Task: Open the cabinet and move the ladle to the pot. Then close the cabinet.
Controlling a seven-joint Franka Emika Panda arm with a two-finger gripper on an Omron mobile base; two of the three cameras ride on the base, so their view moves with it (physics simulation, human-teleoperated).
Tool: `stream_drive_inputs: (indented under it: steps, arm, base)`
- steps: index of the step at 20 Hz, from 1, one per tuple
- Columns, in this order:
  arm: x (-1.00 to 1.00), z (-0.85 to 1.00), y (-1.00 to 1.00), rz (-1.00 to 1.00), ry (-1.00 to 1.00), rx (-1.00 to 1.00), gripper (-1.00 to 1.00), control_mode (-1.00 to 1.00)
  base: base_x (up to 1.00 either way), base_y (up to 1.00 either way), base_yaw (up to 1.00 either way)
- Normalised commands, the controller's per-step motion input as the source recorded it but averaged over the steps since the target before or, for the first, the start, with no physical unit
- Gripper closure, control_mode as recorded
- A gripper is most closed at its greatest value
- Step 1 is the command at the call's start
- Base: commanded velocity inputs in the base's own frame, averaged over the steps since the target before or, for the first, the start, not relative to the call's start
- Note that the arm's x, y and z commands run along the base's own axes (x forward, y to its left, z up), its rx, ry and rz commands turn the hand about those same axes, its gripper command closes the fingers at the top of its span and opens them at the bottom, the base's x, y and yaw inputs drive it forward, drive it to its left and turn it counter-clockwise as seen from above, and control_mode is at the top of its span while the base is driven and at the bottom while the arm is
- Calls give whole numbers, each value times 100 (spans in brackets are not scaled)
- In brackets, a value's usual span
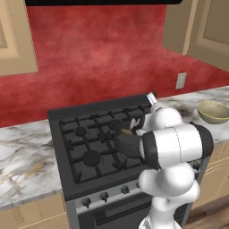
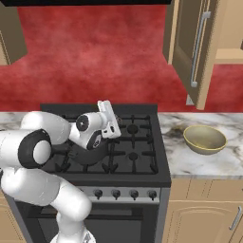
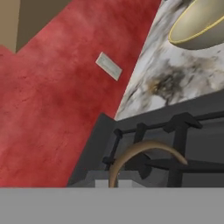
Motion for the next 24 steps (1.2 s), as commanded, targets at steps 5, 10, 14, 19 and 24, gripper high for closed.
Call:
stream_drive_inputs:
  steps: [5, 10, 14, 19, 24]
  arm:
    - [35, -13, 6, -2, 2, 0, 100, -100]
    - [28, -16, 2, -1, 5, -1, 100, -100]
    - [9, -14, 0, -1, 5, -1, 100, -100]
    - [-9, -7, 1, -2, 3, -2, -100, -100]
    - [-24, -1, 4, -2, 2, -2, -100, -100]
  base:
    - [0, 0, 0]
    - [0, 0, 0]
    - [0, 0, 0]
    - [0, 0, 0]
    - [0, 0, 0]
